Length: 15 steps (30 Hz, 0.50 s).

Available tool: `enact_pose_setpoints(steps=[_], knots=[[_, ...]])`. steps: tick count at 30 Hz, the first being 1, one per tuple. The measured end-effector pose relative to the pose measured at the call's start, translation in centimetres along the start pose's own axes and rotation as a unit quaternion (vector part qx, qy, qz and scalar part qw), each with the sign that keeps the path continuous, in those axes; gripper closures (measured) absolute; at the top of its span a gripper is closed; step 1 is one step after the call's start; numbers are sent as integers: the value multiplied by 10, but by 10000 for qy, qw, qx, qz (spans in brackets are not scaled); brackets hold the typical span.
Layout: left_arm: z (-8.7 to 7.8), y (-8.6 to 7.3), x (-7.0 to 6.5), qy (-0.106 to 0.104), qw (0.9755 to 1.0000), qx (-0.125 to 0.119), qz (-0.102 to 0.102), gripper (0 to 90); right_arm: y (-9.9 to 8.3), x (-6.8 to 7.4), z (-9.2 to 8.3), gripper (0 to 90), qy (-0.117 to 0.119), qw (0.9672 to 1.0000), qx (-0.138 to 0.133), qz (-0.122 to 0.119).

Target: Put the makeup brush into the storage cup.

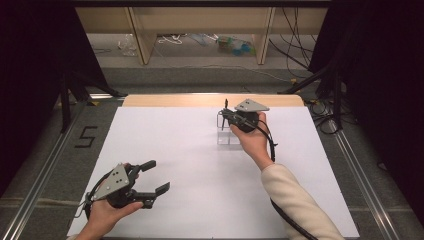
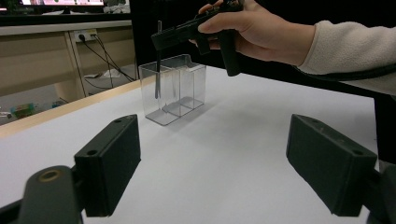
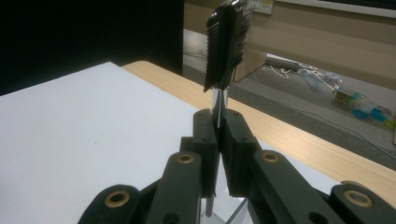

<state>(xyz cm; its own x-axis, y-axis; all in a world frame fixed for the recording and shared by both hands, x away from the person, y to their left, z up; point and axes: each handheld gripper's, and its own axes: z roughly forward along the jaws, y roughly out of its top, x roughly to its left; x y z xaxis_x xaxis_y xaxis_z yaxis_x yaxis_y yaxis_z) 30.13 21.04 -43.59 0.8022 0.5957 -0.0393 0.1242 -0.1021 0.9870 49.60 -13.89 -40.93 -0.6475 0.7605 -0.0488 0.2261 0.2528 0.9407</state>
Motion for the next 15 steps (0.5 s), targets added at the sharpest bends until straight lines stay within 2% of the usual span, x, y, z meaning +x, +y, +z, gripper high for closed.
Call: enact_pose_setpoints(steps=[15], knots=[[0,0,0,-3,10000,2,-1,178,-3,-1,2,852,-16,10000,95,-10]])
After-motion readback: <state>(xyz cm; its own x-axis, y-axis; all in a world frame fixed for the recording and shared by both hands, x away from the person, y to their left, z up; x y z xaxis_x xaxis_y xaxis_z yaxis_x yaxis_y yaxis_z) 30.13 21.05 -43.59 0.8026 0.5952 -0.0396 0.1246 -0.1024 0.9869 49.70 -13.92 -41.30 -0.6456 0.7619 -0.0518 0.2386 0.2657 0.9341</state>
